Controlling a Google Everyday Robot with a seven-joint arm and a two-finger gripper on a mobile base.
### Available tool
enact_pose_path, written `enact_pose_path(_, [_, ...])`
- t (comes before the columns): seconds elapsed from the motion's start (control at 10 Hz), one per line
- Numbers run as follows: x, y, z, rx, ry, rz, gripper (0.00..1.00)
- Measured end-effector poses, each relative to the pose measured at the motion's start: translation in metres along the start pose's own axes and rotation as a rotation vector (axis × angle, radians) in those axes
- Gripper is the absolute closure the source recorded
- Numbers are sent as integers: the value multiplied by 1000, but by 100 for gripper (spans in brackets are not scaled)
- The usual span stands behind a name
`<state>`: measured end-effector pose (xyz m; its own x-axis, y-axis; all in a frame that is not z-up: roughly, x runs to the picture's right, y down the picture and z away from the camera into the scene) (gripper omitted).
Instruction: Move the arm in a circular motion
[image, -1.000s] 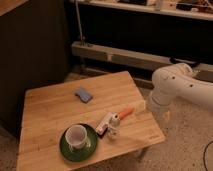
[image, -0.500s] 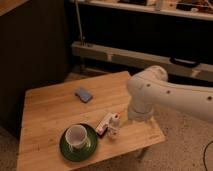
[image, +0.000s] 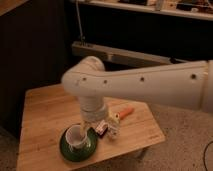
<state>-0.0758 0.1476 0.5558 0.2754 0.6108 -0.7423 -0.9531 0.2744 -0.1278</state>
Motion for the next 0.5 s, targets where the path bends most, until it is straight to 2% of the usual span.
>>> enact_pose_path(0.2, [-14, 45, -13, -31, 2, -98, 20])
enact_pose_path(0.3, [-24, 62, -21, -31, -28, -135, 20])
enact_pose_path(0.5, [-42, 76, -29, -27, -104, -134, 20])
